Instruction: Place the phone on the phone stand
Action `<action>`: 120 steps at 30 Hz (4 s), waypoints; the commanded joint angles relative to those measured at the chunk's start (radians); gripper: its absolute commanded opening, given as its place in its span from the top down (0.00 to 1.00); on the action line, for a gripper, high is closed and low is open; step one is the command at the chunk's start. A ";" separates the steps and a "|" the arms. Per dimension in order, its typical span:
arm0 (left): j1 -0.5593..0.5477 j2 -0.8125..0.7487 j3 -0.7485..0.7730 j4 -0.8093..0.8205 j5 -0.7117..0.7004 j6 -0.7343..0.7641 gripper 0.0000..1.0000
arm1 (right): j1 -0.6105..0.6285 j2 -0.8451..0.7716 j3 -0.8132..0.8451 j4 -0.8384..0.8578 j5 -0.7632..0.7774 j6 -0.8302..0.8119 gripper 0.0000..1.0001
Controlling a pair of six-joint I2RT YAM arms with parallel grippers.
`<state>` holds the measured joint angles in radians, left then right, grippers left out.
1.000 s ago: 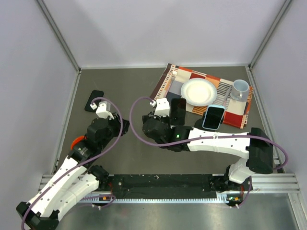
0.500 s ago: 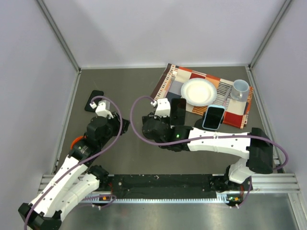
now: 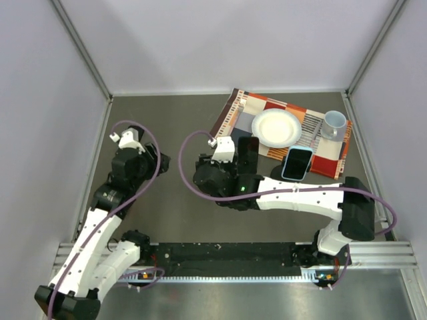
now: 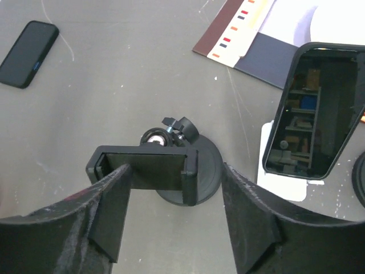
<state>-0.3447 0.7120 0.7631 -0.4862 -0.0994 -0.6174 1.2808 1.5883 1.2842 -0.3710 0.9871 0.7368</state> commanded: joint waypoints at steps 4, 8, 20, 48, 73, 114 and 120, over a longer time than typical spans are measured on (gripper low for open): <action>0.213 0.163 0.188 -0.049 0.142 0.097 0.29 | 0.015 -0.161 -0.046 0.177 -0.168 -0.166 0.26; 0.337 0.329 0.284 -0.067 0.230 0.145 0.11 | 0.009 -0.342 -0.143 0.268 -0.408 -0.328 0.14; 0.475 1.187 1.046 -0.454 0.092 0.608 0.02 | -0.227 -0.830 -0.411 0.078 -1.073 -0.537 0.03; 0.556 1.627 1.295 -0.566 0.009 0.794 0.01 | -0.227 -1.041 -0.543 0.035 -1.274 -0.591 0.02; 0.601 1.706 1.293 -0.592 0.168 0.766 0.11 | -0.228 -1.018 -0.537 0.040 -1.266 -0.608 0.02; 0.412 0.911 0.487 -0.286 0.109 0.347 0.56 | -0.229 -0.803 -0.356 -0.011 -0.875 -0.413 0.01; 0.414 0.967 0.550 -0.314 0.029 0.450 0.01 | -0.228 -0.830 -0.367 -0.011 -0.926 -0.425 0.01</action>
<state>0.0635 1.6634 1.2461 -0.8291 -0.0162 -0.2241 1.0569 0.7898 0.8848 -0.4095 0.0845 0.3229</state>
